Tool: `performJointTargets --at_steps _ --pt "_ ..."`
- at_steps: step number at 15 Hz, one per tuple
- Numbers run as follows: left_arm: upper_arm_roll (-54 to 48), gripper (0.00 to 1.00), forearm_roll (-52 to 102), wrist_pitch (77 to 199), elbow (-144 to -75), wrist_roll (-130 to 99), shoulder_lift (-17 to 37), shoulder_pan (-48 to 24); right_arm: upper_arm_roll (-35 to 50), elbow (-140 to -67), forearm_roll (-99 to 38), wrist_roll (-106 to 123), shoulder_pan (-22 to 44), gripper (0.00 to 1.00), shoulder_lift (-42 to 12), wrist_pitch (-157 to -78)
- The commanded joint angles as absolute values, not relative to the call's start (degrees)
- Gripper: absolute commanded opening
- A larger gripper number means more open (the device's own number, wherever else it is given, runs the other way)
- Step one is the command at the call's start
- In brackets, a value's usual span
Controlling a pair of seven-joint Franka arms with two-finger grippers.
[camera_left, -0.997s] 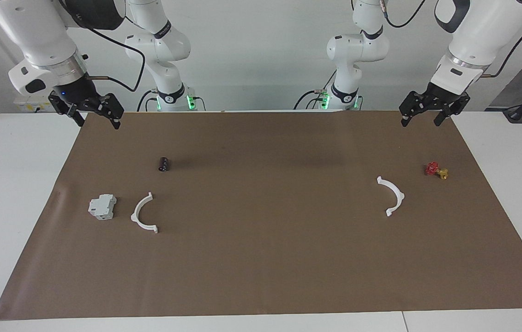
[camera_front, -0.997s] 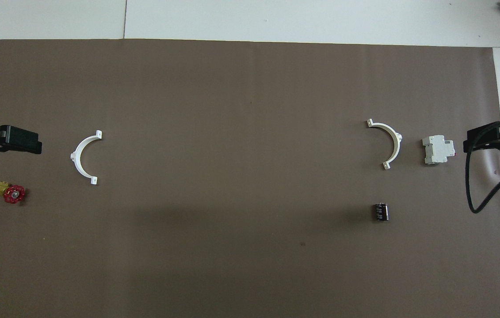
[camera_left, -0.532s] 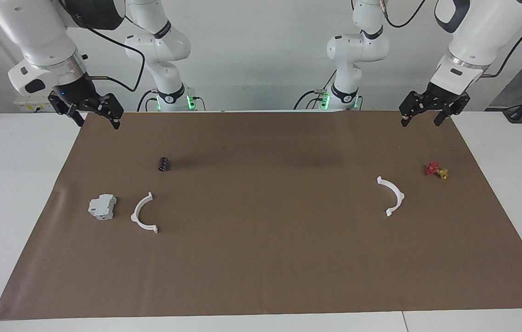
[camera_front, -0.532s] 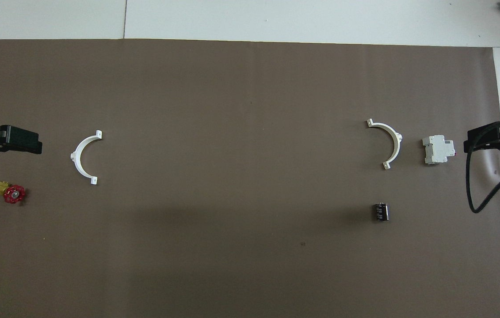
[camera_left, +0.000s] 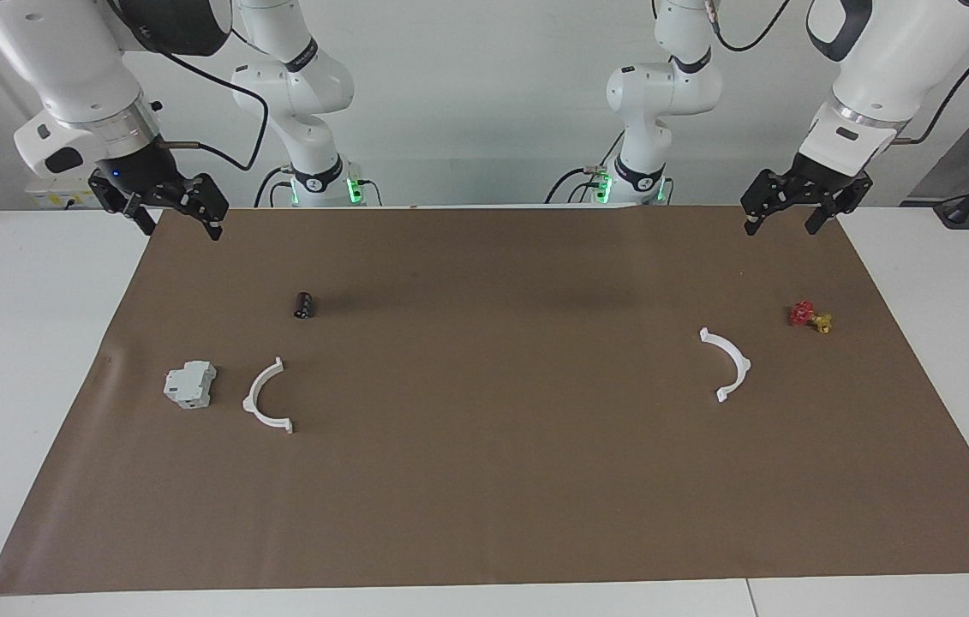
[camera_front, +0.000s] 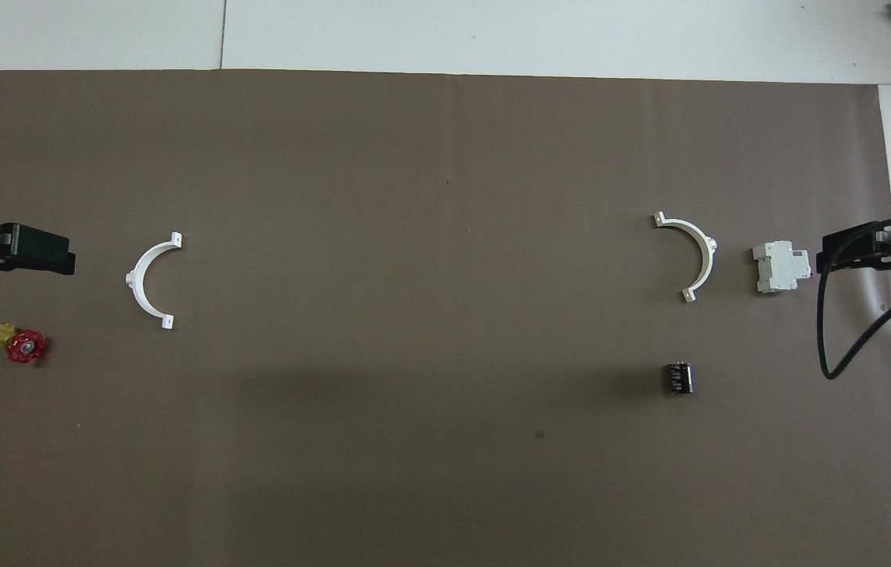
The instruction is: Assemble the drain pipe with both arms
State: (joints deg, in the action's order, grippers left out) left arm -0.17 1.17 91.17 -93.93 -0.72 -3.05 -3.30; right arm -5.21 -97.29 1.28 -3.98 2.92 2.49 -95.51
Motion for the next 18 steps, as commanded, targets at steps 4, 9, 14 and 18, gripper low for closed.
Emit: performJointTargets --at_steps 4,9,14,18 --pt "-0.09 1.00 1.23 91.85 -95.19 -1.14 -4.13 -3.52 -5.36 -111.97 0.09 13.48 1.41 1.00 -0.76 -116.25" --pt "-0.09 1.00 1.23 91.85 -95.27 -1.14 -4.13 -3.52 -5.36 -111.88 0.09 24.25 0.79 1.00 -13.60 -129.70" --pt "-0.09 1.00 1.23 91.85 -95.27 -1.14 -4.13 -3.52 -4.83 -110.83 0.00 26.09 1.23 0.96 -19.33 -135.79" --pt "-0.09 1.00 1.23 91.85 -95.27 -1.23 -4.13 -3.52 -4.66 -111.09 -5.35 31.71 1.23 0.86 -20.91 -139.04"
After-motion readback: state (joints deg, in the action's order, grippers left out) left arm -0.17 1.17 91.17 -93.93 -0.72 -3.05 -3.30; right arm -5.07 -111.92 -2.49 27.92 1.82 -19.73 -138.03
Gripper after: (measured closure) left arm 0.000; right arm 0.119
